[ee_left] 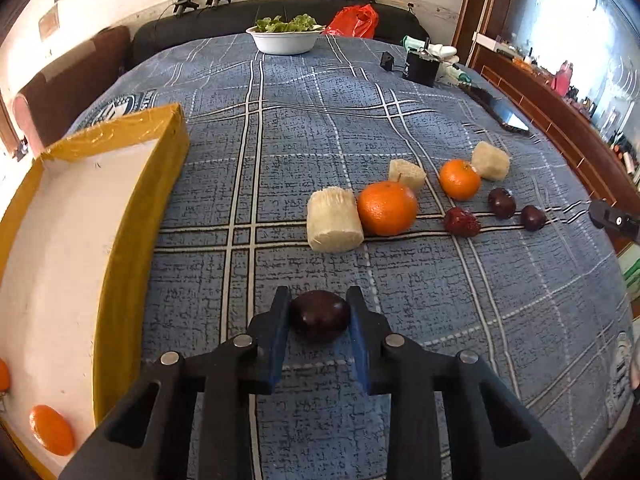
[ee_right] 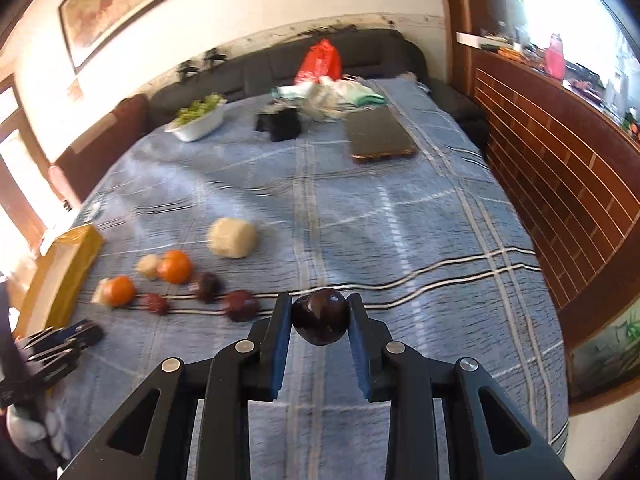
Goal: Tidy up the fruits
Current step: 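Carry the plum over the tray and open the right gripper, then withdraw both tools from the tray back toward the fruit row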
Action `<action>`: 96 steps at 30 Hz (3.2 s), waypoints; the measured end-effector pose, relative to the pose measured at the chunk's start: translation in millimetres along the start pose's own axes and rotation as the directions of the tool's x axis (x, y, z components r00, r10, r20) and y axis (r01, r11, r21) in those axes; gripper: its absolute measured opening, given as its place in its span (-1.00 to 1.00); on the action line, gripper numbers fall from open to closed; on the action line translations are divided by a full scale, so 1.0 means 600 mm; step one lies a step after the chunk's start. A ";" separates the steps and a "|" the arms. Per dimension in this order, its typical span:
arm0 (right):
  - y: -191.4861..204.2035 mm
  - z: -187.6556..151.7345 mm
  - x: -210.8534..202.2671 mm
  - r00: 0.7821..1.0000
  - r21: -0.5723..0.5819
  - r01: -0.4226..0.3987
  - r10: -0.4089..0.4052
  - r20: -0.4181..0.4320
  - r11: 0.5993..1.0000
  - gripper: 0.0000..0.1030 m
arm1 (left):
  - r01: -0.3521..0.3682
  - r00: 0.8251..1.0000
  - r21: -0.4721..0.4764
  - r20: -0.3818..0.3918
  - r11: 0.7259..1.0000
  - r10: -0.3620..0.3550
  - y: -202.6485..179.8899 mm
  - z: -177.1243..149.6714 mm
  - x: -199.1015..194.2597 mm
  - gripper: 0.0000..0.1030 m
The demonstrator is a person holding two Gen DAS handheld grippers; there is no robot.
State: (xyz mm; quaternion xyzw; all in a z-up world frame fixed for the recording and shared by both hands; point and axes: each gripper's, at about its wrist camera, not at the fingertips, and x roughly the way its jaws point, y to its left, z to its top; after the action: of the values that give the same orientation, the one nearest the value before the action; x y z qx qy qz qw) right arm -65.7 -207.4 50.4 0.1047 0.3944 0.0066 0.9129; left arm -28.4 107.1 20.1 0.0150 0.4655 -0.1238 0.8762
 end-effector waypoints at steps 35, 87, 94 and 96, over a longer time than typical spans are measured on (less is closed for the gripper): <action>0.671 -0.138 0.100 0.863 -0.418 -0.494 0.372 -0.342 0.762 -0.39 | -0.103 0.992 -0.422 0.023 0.901 0.124 0.422 -0.056 -0.129 -0.45; 0.247 -0.018 -0.060 0.951 -0.209 0.255 -0.206 0.230 0.944 0.47 | -0.133 0.953 -0.148 0.254 0.980 0.167 0.062 -0.041 -0.214 0.43; 0.260 -0.023 -0.075 0.937 -0.226 0.293 -0.231 0.262 0.929 0.47 | -0.179 0.939 -0.114 0.277 0.977 0.204 0.044 -0.047 -0.220 0.43; 0.262 -0.023 -0.078 0.937 -0.230 0.291 -0.227 0.266 0.929 0.47 | -0.180 0.938 -0.113 0.281 0.977 0.205 0.044 -0.047 -0.221 0.43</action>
State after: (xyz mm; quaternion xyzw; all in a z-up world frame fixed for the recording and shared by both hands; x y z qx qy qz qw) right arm -96.9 -55.5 105.9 -0.0718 0.2898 -0.0744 0.9515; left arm -116.2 163.7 110.8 0.0045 0.3328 -0.0181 0.9428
